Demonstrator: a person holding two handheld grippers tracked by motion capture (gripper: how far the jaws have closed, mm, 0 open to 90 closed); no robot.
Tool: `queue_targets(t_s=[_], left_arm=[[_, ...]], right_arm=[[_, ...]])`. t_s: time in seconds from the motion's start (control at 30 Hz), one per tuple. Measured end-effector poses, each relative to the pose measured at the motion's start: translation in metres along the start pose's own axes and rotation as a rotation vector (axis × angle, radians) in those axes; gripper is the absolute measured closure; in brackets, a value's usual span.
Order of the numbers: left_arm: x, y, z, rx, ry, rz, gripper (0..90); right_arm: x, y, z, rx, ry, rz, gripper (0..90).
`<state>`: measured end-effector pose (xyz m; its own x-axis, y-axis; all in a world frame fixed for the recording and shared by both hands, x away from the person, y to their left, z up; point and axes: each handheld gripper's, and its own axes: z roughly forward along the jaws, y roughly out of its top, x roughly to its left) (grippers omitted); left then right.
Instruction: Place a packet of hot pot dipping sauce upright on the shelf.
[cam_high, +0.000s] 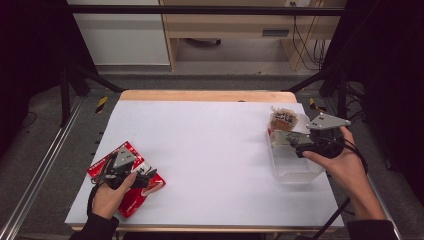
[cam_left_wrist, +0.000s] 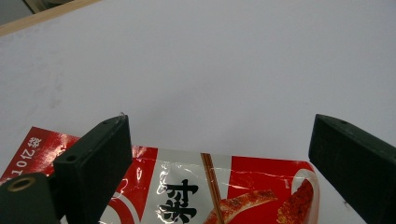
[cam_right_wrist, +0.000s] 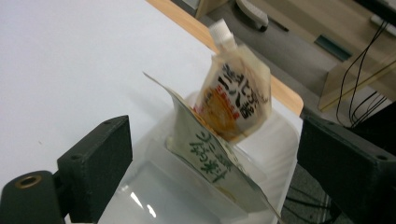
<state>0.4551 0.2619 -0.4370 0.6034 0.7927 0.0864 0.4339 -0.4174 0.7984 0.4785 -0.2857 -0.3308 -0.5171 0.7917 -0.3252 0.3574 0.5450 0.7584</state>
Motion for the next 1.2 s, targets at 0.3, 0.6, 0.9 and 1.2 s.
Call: queue_targets(t_s=[0.3, 0.6, 0.9, 1.2], left_arm=[[-0.001, 0.001, -0.001, 0.012, 0.013, 0.019, 6.1], [0.005, -0.001, -0.005, 0.017, 0.034, 0.02, 6.0], [0.02, -0.009, -0.015, 0.014, 0.083, -0.01, 5.6], [0.036, -0.019, -0.027, 0.008, 0.152, -0.039, 5.7]], right_arm=[[0.033, 0.036, -0.009, -0.067, 0.011, -0.052, 12.0], [0.081, 0.062, 0.001, -0.122, 0.075, -0.033, 12.9], [0.137, 0.065, 0.034, -0.11, 0.179, -0.041, 13.3], [0.179, 0.045, 0.071, -0.064, 0.238, -0.05, 14.4]])
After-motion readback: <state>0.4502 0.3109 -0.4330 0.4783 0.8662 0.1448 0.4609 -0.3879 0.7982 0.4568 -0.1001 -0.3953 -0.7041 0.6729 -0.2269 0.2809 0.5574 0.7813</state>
